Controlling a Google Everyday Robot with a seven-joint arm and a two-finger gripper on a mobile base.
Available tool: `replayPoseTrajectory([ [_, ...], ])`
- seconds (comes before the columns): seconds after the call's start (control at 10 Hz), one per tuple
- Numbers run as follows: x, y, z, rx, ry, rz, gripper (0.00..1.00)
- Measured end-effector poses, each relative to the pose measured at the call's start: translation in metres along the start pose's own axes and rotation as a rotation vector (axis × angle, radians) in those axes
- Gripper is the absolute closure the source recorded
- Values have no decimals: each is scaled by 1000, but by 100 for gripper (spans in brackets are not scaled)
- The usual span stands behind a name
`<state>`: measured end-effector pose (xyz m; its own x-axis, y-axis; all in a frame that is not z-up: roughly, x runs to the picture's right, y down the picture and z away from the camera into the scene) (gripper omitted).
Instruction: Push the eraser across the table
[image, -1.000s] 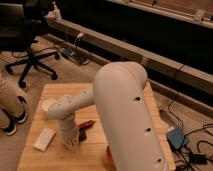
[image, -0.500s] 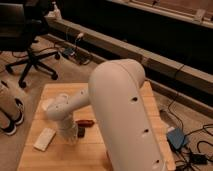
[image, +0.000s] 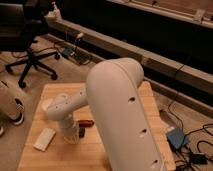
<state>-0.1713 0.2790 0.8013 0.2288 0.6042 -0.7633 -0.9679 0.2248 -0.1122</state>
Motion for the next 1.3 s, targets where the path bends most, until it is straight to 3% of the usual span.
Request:
replayPoseTrajectory([
  [0.7, -39, -15, -25, -4, -55, 19, 100],
  [1.3, -65, -6, -13, -11, -62, 12, 100],
])
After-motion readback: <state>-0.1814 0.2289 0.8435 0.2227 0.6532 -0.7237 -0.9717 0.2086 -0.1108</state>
